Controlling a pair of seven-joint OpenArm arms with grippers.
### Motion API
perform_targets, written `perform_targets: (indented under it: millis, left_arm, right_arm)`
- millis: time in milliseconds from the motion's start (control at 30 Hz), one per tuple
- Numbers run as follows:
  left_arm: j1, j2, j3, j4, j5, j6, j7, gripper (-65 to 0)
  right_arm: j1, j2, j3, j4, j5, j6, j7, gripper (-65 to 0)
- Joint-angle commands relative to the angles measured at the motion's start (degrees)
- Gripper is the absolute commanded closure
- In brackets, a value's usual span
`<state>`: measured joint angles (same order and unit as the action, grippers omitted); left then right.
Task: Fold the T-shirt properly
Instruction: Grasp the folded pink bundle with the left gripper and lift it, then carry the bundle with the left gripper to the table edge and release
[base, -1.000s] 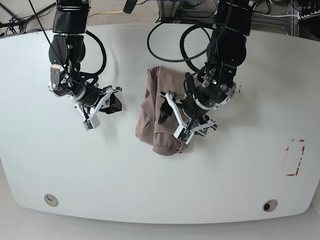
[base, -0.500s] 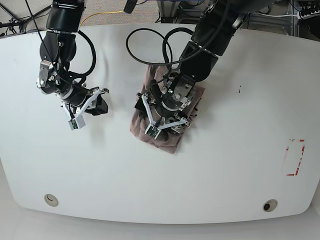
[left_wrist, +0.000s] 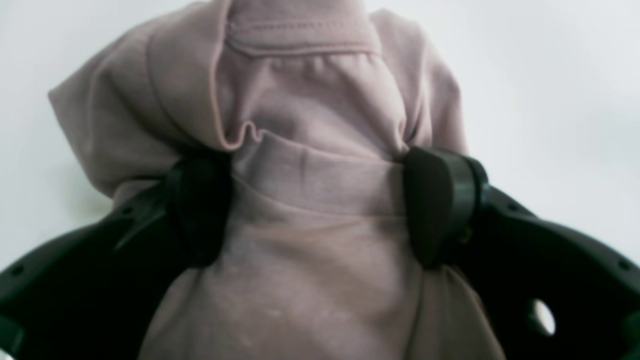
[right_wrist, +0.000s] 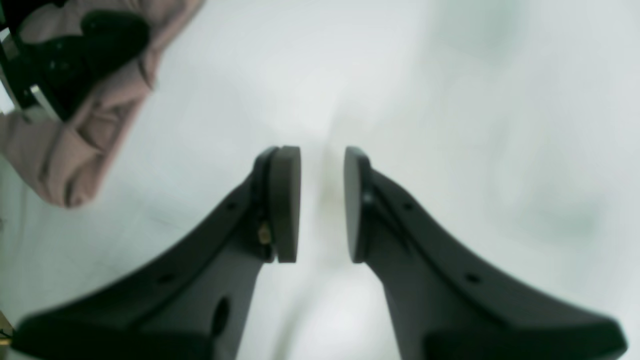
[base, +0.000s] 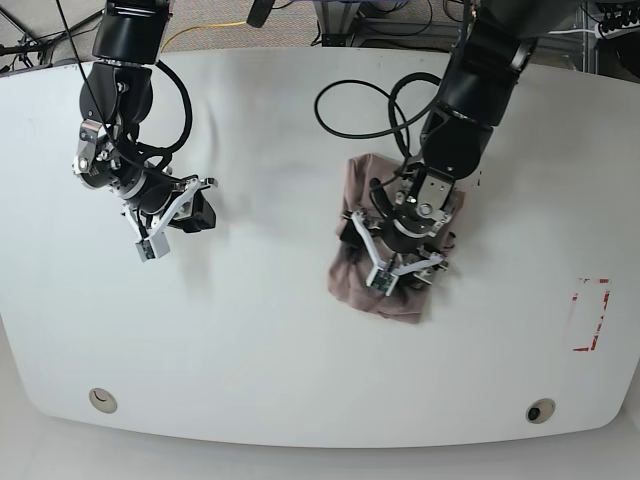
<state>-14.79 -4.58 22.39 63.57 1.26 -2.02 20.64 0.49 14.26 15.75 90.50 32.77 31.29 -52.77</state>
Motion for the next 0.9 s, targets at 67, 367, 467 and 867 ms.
perform_targets:
  millis: [67, 367, 467, 867]
  left_arm:
    - [3.58, -8.3, -5.91, 0.3, 3.89, -5.76, 8.5, -50.3]
    - [11.05, -23.95, -19.45, 3.46, 3.97, -16.92, 6.39, -50.0]
    - [11.93, -28.43, -21.12, 0.12, 3.89, -18.07, 2.87, -50.0]
    - [7.53, -35.99, -29.65, -13.86, 3.89, -27.21, -5.83, -50.0]
  right_arm:
    - [0.78, 0.73, 0.3, 2.12, 0.76, 0.23, 0.95, -14.1]
    - [0.43, 0.73, 0.3, 3.08, 0.76, 0.23, 0.95, -14.0]
    - [0.43, 0.64, 0.3, 3.08, 0.76, 0.23, 0.95, -14.0]
    - [-0.89, 0.64, 0.38, 4.4, 0.76, 0.23, 0.95, -13.8]
